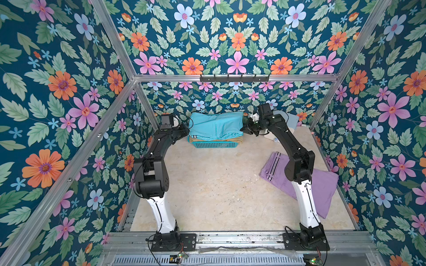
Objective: Put the folded long pants in the basket
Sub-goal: Place the long pant in the basket, then move the long pant to the center of the board.
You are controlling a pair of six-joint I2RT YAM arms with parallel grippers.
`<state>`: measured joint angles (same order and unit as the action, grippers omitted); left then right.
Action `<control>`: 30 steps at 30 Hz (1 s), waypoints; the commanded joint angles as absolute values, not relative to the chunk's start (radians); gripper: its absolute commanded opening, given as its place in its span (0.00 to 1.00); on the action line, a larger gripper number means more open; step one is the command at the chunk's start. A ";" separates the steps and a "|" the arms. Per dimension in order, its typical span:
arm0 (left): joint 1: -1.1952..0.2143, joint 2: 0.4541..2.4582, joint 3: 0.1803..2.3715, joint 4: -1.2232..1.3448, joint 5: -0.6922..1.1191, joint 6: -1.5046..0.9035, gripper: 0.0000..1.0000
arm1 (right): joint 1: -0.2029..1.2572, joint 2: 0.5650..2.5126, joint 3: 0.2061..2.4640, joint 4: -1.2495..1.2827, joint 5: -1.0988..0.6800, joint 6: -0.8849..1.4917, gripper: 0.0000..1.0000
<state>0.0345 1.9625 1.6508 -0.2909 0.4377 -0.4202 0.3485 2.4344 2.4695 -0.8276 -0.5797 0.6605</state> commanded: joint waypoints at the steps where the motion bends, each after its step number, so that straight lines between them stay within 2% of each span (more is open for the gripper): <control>1: 0.035 1.950 1.662 -0.309 0.434 -0.405 0.33 | 0.345 2.440 2.440 -0.910 -0.563 0.661 0.06; 4: 0.035 1.935 1.674 -0.322 0.446 -0.399 0.33 | 0.341 2.456 2.438 -0.932 -0.508 0.628 0.08; 5: 0.035 1.933 1.681 -0.325 0.456 -0.399 0.33 | 0.337 2.460 2.442 -0.928 -0.504 0.625 0.13; 7: 0.035 1.938 1.703 -0.324 0.502 -0.402 0.33 | 0.330 2.467 2.458 -0.926 -0.515 0.625 0.34; 10: 0.024 1.961 1.730 -0.303 0.616 -0.396 0.29 | 0.327 2.435 2.473 -0.914 -0.502 0.594 0.41; 12: 0.007 1.973 1.732 -0.288 0.614 -0.379 0.29 | 0.326 2.388 2.428 -0.854 -0.501 0.598 0.43; 14: 0.000 2.004 1.764 -0.313 0.569 -0.371 0.29 | 0.322 2.336 2.342 -0.768 -0.499 0.609 0.51; 15: 0.001 2.021 1.783 -0.329 0.548 -0.373 0.34 | 0.319 2.322 2.313 -0.743 -0.489 0.613 0.56; 16: 0.002 2.036 1.801 -0.343 0.523 -0.375 0.43 | 0.315 2.312 2.290 -0.719 -0.490 0.619 0.60; 17: 0.002 2.044 1.814 -0.352 0.514 -0.375 0.47 | 0.309 2.310 2.282 -0.713 -0.497 0.623 0.61; 20: 0.000 1.991 1.761 -0.312 0.542 -0.366 0.47 | 0.295 2.287 2.290 -0.768 -0.495 0.578 0.63; 22: -0.003 1.896 1.656 -0.229 0.531 -0.383 0.49 | 0.282 2.228 2.246 -0.833 -0.396 0.535 0.63; 26: -0.033 1.680 1.403 -0.046 0.494 -0.470 0.55 | 0.230 2.000 1.870 -0.766 -0.210 0.541 0.62; 30: -0.106 1.535 1.231 -0.052 0.415 -0.442 0.56 | 0.164 1.831 1.510 -0.677 -0.097 0.566 0.57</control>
